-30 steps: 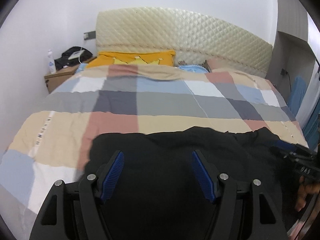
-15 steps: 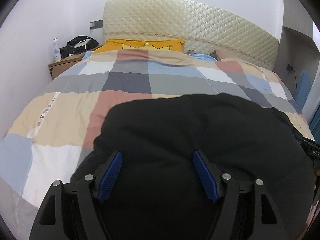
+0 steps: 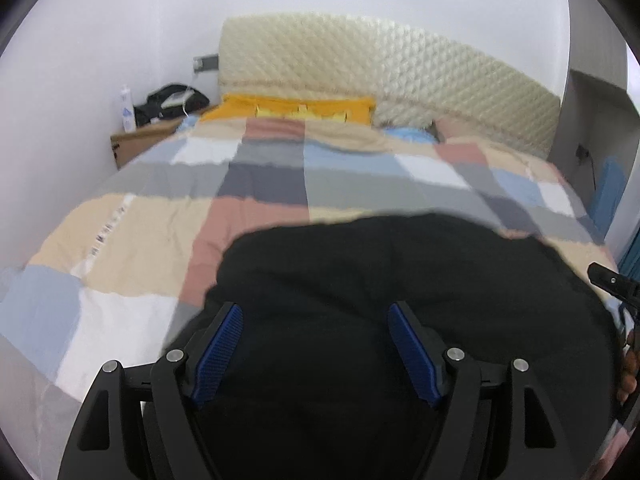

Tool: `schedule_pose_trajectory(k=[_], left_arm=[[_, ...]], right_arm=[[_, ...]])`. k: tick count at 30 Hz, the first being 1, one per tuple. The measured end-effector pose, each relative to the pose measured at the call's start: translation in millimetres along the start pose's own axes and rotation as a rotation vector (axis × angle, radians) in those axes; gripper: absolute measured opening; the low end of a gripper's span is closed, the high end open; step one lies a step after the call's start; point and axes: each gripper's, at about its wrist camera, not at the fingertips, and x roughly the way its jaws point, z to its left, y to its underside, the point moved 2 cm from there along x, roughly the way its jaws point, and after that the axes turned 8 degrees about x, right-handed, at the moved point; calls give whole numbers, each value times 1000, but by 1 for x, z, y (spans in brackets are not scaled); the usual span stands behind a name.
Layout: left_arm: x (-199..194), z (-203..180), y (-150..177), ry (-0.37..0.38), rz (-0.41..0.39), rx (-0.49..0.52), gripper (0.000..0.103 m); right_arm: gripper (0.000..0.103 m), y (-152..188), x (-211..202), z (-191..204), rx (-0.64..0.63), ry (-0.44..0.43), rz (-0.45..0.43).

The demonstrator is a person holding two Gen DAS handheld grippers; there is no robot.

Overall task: Fold large clothes
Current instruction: 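Release the jacket and raise both tools away from it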

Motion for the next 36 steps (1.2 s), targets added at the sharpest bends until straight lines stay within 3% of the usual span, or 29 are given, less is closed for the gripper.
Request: schedule_pose_trajectory(k=[5,9,16,26,33,36], left_arm=[[-72,-13,-34,51,-27,-66,75],[-147,-36,-73,36,-98,-35,76],[-257,-63,-107,20,-208,-5,93],[-370,-95,-82,-22,-311,41,100],[-400,-101,-48,-8,-341,18,100],[-407,-104,-33,48,-374,-3,100]], right_arm=[[73,-23,-69,21,-2,-44,-101],[73,-48,-140,42,-51,-26,-209],[79,-70,-258,96,-143,-23,-315],[84,-24,-359,143,-193,-107,-403],[85,18,-382,160,-231,-121,-435],[85,34,-386,160,-228,-140,-428]])
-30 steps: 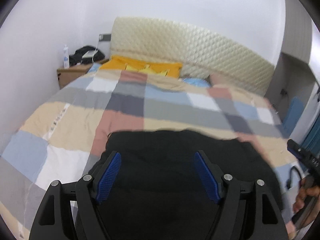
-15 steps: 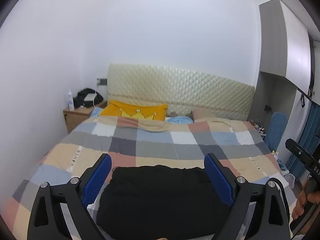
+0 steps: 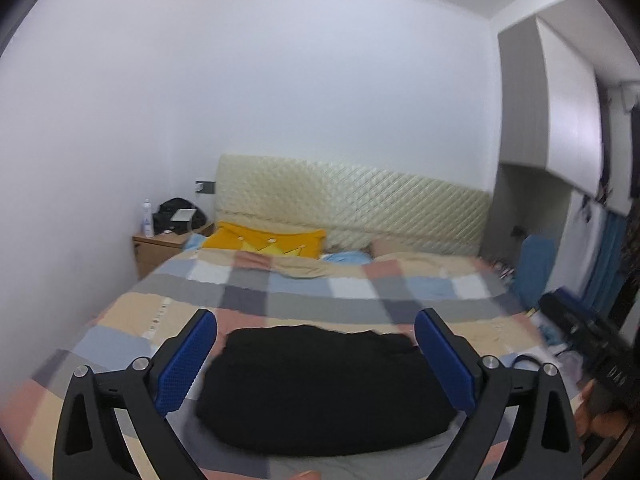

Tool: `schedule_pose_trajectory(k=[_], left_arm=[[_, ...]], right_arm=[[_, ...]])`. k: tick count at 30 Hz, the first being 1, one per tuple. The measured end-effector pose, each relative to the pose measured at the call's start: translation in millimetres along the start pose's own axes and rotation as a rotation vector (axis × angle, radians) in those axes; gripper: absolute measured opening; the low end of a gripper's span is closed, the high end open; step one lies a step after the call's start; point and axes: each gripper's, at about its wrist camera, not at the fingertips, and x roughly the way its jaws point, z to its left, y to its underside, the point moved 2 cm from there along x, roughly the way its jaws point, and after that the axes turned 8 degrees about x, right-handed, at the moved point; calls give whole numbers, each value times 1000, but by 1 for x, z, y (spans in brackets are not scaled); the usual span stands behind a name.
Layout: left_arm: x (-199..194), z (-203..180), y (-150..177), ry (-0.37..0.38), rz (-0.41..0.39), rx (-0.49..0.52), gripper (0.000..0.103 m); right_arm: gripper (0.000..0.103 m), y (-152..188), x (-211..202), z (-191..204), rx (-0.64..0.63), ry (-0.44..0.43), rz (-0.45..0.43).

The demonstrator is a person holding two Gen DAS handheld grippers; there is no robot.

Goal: Fold large clothes

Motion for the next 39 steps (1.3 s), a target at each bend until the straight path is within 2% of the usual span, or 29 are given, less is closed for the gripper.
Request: schedule_pose_trajectory(k=[2,7,11,18,23,25,28,33,39], left_arm=[[-1,-3,7,28,14,2,100],[-1,-6,31,-8,53,13,100],[5,-5,52,5,114,-13,100],[16,-16,83,-58,201,51,100],[21,-23,101,-32,262,36,100],[24,-24,107,-22,286,29,100],[31,-23,114,-27,314,22,100],[41,-18,123,-37,356,3,100],[48,-12,123,-50,366,4,100]], right_arm=[[85,8,-6,2,-2,5,1],[85,28,-12,3,16,21,31],[85,48,-12,2,29,34,76],[85,84,-10,0,37,46,157],[86,100,-3,-7,30,72,209],[88,104,-1,-14,43,91,220],[98,110,3,-24,60,119,231],[102,115,11,-34,64,141,252],[103,120,22,-39,65,165,274]])
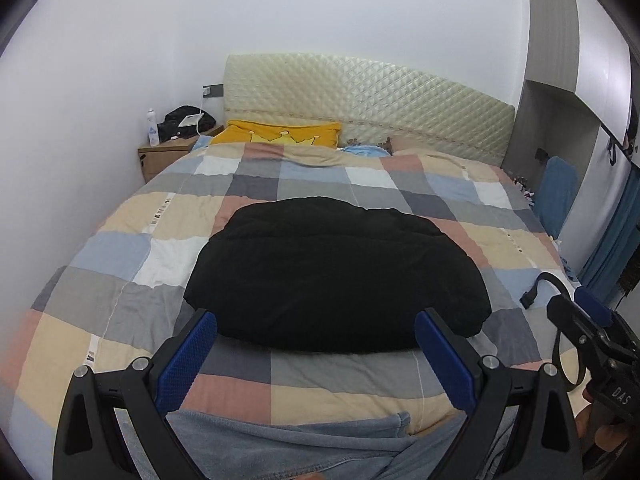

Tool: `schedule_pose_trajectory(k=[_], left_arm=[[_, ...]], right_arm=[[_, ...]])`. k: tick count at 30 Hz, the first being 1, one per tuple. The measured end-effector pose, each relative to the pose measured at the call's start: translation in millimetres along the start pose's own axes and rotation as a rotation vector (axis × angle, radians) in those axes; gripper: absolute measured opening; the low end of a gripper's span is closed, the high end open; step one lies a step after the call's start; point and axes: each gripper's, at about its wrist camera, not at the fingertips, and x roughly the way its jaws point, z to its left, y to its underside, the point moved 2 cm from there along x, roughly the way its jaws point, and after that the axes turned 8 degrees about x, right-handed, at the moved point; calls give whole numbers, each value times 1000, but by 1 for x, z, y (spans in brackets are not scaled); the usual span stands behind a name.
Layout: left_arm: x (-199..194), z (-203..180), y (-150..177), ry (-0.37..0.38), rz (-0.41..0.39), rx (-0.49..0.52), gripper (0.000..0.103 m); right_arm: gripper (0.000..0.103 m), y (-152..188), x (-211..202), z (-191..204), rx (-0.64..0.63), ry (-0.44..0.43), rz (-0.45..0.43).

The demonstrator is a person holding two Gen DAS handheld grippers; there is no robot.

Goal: Fold large clothes

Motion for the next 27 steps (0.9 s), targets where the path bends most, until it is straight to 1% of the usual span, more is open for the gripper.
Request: schedule_pose_trajectory(k=[9,19,27], left_arm=[[8,1,0,-4,19,0,100],[13,2,-1,-3,22,2,100],[14,5,-2,-4,20,0,100]], right_arm=[[103,6,15,-3,-3,26,31],[103,3,18,-1,-23,53,23],[103,2,19,0,-31,54,17]])
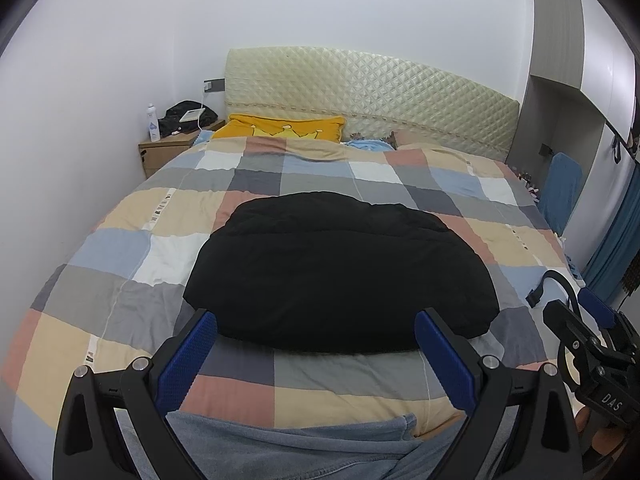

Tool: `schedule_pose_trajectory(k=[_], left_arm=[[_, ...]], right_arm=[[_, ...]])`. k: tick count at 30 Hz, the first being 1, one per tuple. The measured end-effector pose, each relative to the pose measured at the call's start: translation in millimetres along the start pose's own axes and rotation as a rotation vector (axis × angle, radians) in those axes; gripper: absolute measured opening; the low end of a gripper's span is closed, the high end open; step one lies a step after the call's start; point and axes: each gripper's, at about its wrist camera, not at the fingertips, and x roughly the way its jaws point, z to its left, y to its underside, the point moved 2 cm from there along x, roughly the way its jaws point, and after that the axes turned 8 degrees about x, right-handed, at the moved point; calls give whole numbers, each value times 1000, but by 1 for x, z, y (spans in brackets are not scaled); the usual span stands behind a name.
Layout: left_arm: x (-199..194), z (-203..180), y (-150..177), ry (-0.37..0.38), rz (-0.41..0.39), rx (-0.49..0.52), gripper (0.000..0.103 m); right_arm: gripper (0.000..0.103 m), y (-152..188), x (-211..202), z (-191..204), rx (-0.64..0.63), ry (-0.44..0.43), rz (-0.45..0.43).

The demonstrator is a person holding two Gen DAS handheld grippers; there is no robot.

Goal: Fold large clothes

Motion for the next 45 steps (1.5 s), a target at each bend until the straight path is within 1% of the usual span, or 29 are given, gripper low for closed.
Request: schedule_pose_trajectory(k=[10,16,23,32,36,45], left_arm=[[-1,4,0,-6,1,0,100],[-2,3,2,-7,3,1,100],[-3,0,3,9,8,6,100],[-5,1,2,-7,6,16,100],[-7,2,3,10,2,16,100],[-7,1,3,22,9,17,100]], right_arm=[[103,1,-5,2,6,18,-13],[103,-1,-8,5,-11,18,-18],[103,-3,-12,4,-6,23,-22],[103,-3,-15,5,8,20,-27],[103,-2,-15,6,20,7,-19],[103,1,-16,7,24,18,-14]])
